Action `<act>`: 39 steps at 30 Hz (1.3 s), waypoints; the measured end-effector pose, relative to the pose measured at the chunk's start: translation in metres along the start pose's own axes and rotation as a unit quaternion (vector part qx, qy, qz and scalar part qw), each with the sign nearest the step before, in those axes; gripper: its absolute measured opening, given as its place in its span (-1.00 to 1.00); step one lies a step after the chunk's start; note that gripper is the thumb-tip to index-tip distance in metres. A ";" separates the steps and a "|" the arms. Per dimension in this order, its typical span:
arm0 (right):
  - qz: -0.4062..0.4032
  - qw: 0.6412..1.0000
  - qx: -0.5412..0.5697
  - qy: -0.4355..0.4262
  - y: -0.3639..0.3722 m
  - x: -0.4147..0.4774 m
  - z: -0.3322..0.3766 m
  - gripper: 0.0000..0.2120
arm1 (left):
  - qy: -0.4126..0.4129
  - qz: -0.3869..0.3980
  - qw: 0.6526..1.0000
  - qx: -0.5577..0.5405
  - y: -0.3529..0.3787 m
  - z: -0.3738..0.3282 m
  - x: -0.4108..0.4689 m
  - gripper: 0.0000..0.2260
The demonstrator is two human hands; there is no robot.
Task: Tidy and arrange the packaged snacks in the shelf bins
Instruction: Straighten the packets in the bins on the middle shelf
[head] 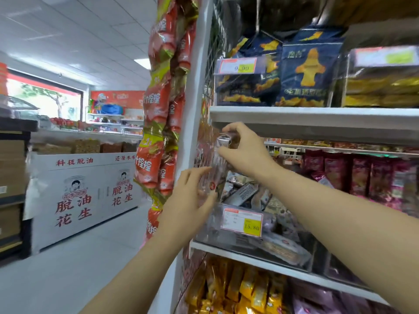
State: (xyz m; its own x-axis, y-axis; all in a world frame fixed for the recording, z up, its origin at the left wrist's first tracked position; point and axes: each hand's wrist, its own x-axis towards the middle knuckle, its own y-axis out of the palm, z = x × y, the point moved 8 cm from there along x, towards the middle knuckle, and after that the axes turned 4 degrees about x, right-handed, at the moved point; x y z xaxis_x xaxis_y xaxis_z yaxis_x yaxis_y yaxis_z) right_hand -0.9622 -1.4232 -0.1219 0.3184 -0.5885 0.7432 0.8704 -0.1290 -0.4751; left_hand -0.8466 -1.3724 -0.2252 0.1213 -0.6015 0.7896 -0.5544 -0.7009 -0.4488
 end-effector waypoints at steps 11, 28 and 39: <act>-0.080 0.990 -0.020 -0.115 -0.143 -0.064 0.065 -0.72 | 0.053 0.004 0.997 -0.063 -0.004 -0.118 0.020 -0.47; -0.177 0.969 -0.168 -0.038 -0.391 -0.211 0.019 -0.71 | 0.148 0.152 0.943 -0.258 0.132 -0.363 0.000 -0.63; 0.001 0.941 -0.305 0.146 -0.393 -0.230 -0.083 -0.25 | 0.227 0.257 0.939 -0.002 0.193 -0.362 -0.025 -0.67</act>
State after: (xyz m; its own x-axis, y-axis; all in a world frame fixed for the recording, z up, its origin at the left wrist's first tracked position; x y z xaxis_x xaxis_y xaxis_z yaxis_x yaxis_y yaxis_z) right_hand -1.4089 -1.3033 -0.1452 0.1255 -0.7719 0.6232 0.4637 -0.5097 -0.7247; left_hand -1.2548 -1.3536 -0.1802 -0.5259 -0.6341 0.5669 -0.4467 -0.3613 -0.8185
